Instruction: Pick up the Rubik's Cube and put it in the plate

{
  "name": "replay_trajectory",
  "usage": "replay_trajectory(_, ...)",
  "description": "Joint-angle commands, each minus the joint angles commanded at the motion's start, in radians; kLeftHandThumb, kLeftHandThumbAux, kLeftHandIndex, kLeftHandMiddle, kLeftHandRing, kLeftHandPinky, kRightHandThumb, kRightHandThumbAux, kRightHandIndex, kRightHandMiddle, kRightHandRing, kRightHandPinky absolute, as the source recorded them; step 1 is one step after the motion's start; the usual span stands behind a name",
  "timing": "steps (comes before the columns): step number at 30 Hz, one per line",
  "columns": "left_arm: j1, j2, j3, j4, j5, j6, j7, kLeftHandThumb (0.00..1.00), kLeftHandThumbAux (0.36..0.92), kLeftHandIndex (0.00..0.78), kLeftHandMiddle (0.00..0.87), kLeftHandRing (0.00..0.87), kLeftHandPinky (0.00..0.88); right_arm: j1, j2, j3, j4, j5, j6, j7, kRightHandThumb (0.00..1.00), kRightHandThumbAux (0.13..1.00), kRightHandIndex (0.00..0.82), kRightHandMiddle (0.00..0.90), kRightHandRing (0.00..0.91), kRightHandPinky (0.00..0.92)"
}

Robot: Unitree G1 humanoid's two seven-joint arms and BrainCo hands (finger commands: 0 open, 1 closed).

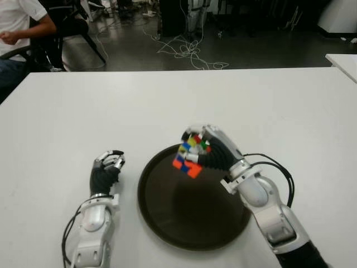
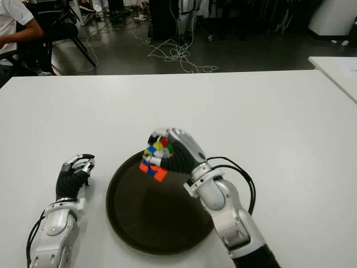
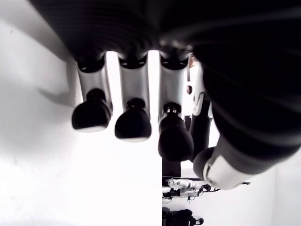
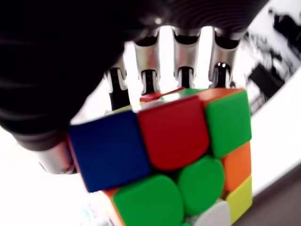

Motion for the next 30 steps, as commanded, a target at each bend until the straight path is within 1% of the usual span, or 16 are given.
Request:
replay_trajectory(3,0.001,0.0,-0.001,-0.003,0.002,0.004,0.001,0.712,0.704,0.444,0.813,0.821,0.814,-0.01,-0.027,0.016,-0.014,-0.026,0.024,0.049,0.694,0.725,0.439,0.82,0.831,0.821)
replay_trajectory(5,0.002,0.0,-0.001,-0.004,0.002,0.005,0.003,0.712,0.704,0.444,0.811,0.82,0.813,-0.015,-0.038,0.024,-0.022,-0.041,0.04,0.072,0.695,0.725,0.44,0.826,0.835,0.823)
replay_trajectory(9,0.002,-0.001,-0.001,-0.005,0.001,0.007,0.002,0.712,0.704,0.444,0.808,0.818,0.81,-0.023,-0.051,0.039,-0.034,-0.079,0.068,0.106,0.695,0.725,0.44,0.82,0.829,0.816)
replay_trajectory(12,0.002,-0.001,-0.001,-0.005,0.001,0.008,0.002,0.712,0.704,0.444,0.806,0.816,0.808,-0.024,-0.052,0.043,-0.039,-0.088,0.078,0.114,0.695,0.725,0.44,0.821,0.83,0.818)
replay_trajectory(14,0.003,0.005,-0.006,-0.006,0.008,0.008,-0.002,0.711,0.704,0.444,0.806,0.815,0.807,-0.029,-0.061,0.054,-0.033,-0.106,0.069,0.117,0.695,0.725,0.44,0.822,0.83,0.817)
replay_trajectory(17,0.004,0.01,-0.012,-0.009,0.017,0.008,-0.003,0.71,0.705,0.443,0.809,0.815,0.807,-0.034,-0.073,0.064,-0.025,-0.122,0.06,0.124,0.695,0.726,0.439,0.8,0.803,0.775)
replay_trajectory(22,0.004,0.013,-0.014,-0.008,0.026,0.009,0.003,0.71,0.705,0.443,0.812,0.818,0.81,-0.044,-0.087,0.078,-0.011,-0.145,0.044,0.119,0.691,0.729,0.437,0.783,0.781,0.751)
replay_trajectory(26,0.004,0.016,-0.014,-0.005,0.029,0.008,-0.001,0.711,0.704,0.444,0.812,0.817,0.808,-0.054,-0.094,0.09,0.008,-0.164,0.03,0.112,0.689,0.73,0.436,0.784,0.78,0.752)
replay_trajectory(30,0.004,0.017,-0.015,-0.006,0.028,0.01,-0.003,0.711,0.704,0.444,0.814,0.819,0.81,-0.056,-0.092,0.093,0.019,-0.174,0.025,0.105,0.686,0.732,0.434,0.779,0.776,0.748)
